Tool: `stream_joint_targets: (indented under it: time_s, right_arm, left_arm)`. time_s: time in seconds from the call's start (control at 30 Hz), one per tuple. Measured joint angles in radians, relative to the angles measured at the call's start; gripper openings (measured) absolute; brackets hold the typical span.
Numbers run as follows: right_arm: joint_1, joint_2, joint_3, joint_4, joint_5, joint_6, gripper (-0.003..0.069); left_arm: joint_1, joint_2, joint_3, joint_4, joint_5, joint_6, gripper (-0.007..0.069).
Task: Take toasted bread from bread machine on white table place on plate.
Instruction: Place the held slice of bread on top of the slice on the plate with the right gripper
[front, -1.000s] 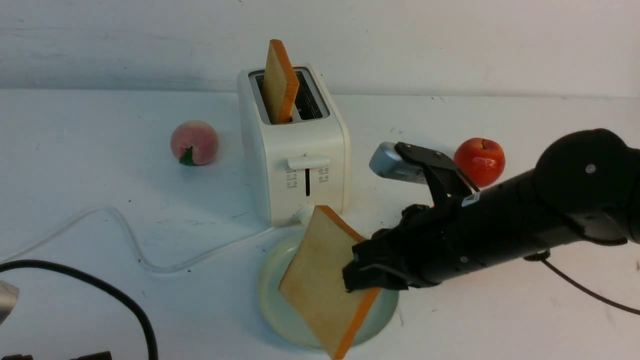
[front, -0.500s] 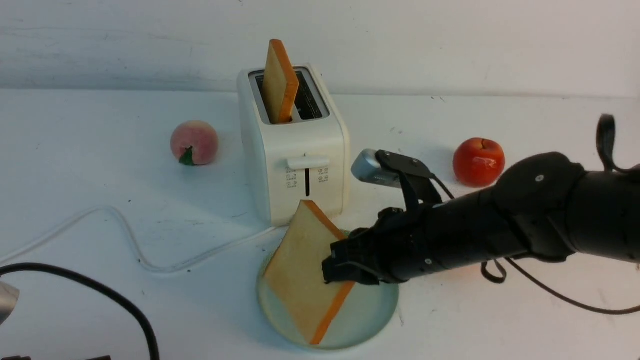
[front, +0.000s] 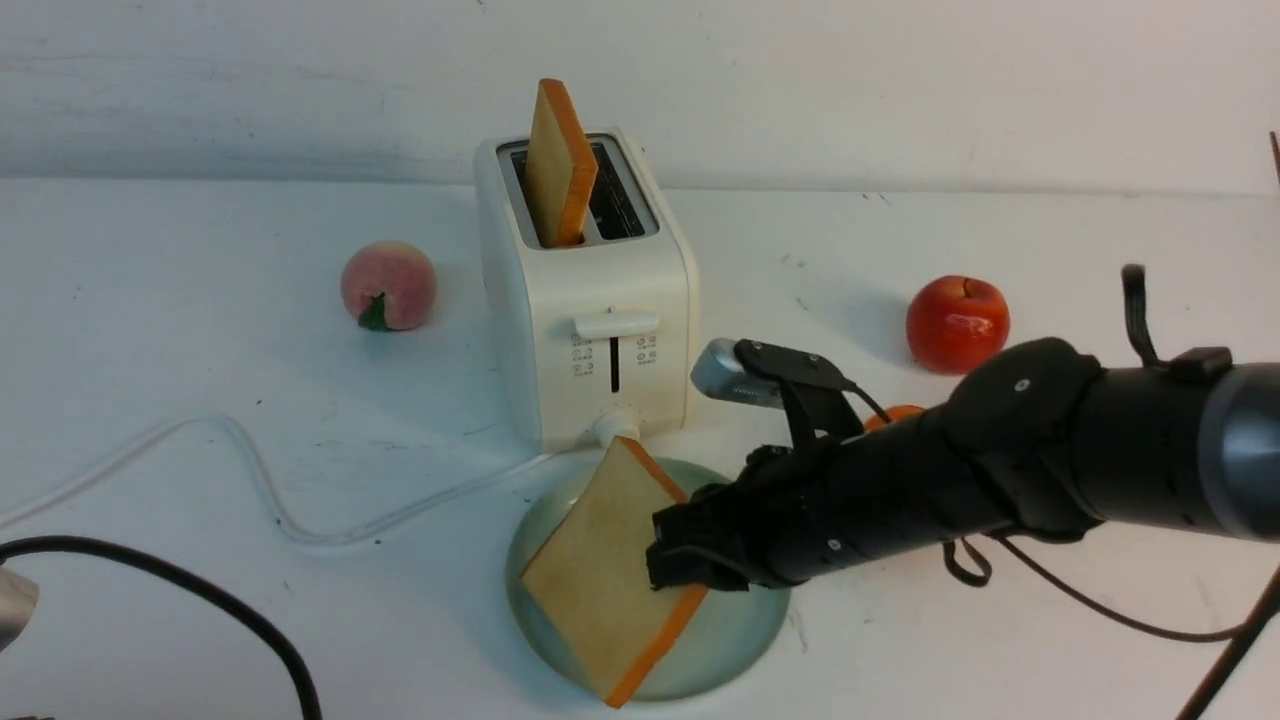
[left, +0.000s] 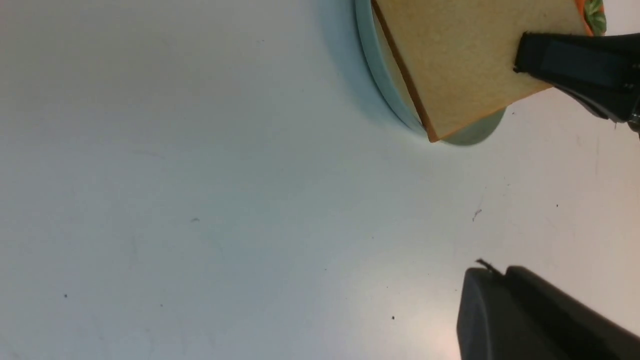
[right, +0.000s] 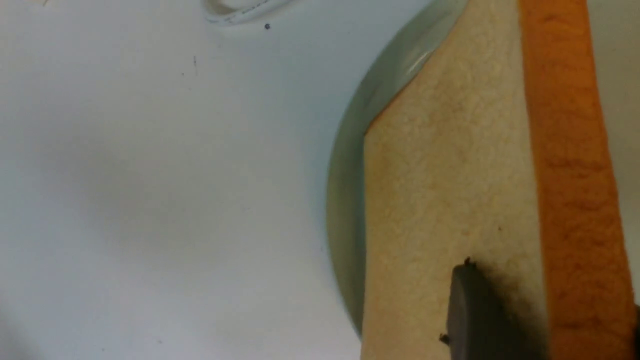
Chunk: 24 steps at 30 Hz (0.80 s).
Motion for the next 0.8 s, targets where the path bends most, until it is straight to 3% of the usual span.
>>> stream_joint_targets:
  time_s: [0.2,0.27,0.3,0.33,0.4,0.6,0.73,0.8]
  right_arm:
    - [0.000,0.007,0.000,-0.023,-0.089,-0.001,0.0403]
    - [0.000,0.011,0.000,-0.051,-0.129,-0.001,0.0521]
    - [0.000,0.011,0.000,-0.053,-0.131,-0.001,0.0529]
    - [0.000,0.009,0.000,-0.083,-0.154,-0.001,0.0598]
    - [0.000,0.006,0.000,-0.131,-0.171,-0.001,0.0648]
    - [0.000,-0.054,0.000,-0.342,-0.223,-0.001,0.0667]
    - [-0.001,-0.107,0.000,-0.400,-0.245,-0.001,0.0625]
    - [-0.016,-0.177,0.000,-0.418,-0.241,-0.001,0.0549]
  left_arm:
    - [0.000,0.000,0.000,0.000,0.000,0.000,0.0030]
    - [0.000,0.000,0.000,0.000,0.000,0.000,0.0030]
    - [0.000,0.000,0.000,0.000,0.000,0.000,0.0031]
    - [0.000,0.000,0.000,0.000,0.000,0.000,0.0031]
    - [0.000,0.000,0.000,0.000,0.000,0.000,0.0034]
    - [0.000,0.000,0.000,0.000,0.000,0.000,0.0038]
    - [0.000,0.000,0.000,0.000,-0.013,0.000,0.0039]
    - [0.000,0.000,0.000,0.000,-0.024,0.000,0.0039]
